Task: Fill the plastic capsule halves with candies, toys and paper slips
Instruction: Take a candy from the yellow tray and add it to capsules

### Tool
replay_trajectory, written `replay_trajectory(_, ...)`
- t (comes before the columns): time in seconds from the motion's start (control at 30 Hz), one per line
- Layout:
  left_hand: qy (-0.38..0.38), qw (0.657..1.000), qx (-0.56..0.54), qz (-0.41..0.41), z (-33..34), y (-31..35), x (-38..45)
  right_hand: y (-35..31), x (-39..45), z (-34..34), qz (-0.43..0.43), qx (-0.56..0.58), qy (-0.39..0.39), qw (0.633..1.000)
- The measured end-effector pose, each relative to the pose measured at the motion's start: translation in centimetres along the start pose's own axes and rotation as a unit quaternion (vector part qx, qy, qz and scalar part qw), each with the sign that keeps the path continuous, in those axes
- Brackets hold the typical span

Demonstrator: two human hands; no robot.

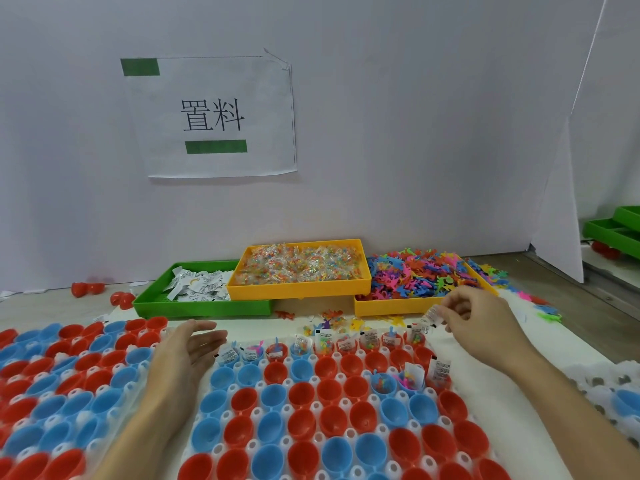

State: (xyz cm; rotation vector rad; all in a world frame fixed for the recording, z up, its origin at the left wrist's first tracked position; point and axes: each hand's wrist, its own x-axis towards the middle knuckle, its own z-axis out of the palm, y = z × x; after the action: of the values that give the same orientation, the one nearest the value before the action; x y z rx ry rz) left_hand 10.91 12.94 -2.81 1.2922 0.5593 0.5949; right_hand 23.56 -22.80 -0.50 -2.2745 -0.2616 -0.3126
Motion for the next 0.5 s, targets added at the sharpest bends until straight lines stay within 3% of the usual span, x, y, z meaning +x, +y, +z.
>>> replay_trajectory(0.17, -0.005, 1.0, -0.003, 0.004, 0.0, 0.1, -0.3, -3.7, -1.1, -1.7, -0.087, 0.092, -0.016, 0.992)
replay_trajectory(0.4, -0.004, 1.0, 0.01, 0.002, -0.2, -0.1, -0.1, -7.9, -3.8, -1.9, -0.18, 0.05, -0.203, 0.961)
replay_trajectory(0.5, -0.003, 1.0, 0.019, 0.003, -0.3, -0.2, 0.1, -8.6, -4.4, -1.6, -0.188, 0.024, -0.241, 0.952)
